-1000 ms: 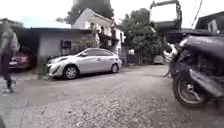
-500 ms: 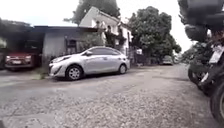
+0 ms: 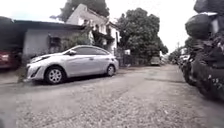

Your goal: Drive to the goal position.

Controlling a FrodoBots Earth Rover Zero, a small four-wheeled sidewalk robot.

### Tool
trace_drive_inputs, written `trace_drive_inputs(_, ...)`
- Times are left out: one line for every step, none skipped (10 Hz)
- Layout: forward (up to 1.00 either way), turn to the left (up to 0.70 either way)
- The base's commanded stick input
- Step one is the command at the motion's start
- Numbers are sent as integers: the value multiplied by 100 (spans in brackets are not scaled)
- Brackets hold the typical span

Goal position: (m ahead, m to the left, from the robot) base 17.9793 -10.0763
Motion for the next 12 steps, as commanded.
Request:
trace_drive_inputs(100, -27)
trace_drive_inputs(100, -27)
trace_drive_inputs(100, -27)
trace_drive_inputs(100, -27)
trace_drive_inputs(100, -27)
trace_drive_inputs(100, -27)
trace_drive_inputs(100, -27)
trace_drive_inputs(100, -27)
trace_drive_inputs(100, -27)
trace_drive_inputs(100, -27)
trace_drive_inputs(100, -27)
trace_drive_inputs(100, -27)
